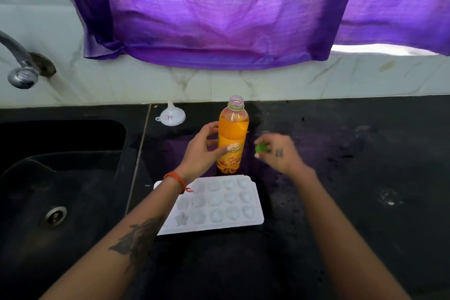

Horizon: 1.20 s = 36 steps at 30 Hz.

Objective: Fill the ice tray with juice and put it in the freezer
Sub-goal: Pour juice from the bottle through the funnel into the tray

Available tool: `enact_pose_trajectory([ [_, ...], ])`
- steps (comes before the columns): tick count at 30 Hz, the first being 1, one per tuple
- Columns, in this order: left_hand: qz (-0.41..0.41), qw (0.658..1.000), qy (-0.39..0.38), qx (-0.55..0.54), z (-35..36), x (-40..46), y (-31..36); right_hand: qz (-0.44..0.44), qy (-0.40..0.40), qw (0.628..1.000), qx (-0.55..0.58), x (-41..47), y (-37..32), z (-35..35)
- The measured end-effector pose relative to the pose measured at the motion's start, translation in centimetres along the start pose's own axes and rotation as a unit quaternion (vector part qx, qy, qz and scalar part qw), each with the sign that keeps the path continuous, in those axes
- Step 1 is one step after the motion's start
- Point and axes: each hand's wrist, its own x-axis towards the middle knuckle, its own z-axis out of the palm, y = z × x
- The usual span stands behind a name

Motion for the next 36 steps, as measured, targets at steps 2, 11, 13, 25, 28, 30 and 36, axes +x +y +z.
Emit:
enact_pose_trajectory([
  [2,-0.018,1.0,-0.003,-0.005,0.0,-0.4,-0.7,0.022,0.011,1.0,-0.002,-0.6,1.7,3.3],
  [11,-0.06,0.993,0.003,0.104,-3.6,-0.9,-3.4,0.023,-0.059,0.997,0.049,-0.5,1.7,4.1],
  [13,-0.051,0.989,0.016,0.141,-5.1,0.1,-3.7,-0.003,-0.024,0.982,0.185,-1.0,-0.4,2.5],
  [25,-0.033,0.934,0.118,0.336,-10.4,12.9,-5.4,-0.061,0.161,0.942,0.288,-0.8,-8.3,2.6],
  [28,-0.067,0.925,0.099,0.36,-11.1,15.4,-6.8,-0.061,0.169,0.943,0.282,-0.3,-8.0,3.1],
  [30,-0.097,0.916,0.095,0.377,-11.5,16.6,-7.7,-0.067,0.169,0.944,0.276,0.0,-7.9,3.3],
  [36,-0.101,0.925,0.142,0.337,-12.6,17.4,-7.9,-0.072,0.174,0.943,0.275,0.6,-8.0,3.5],
])
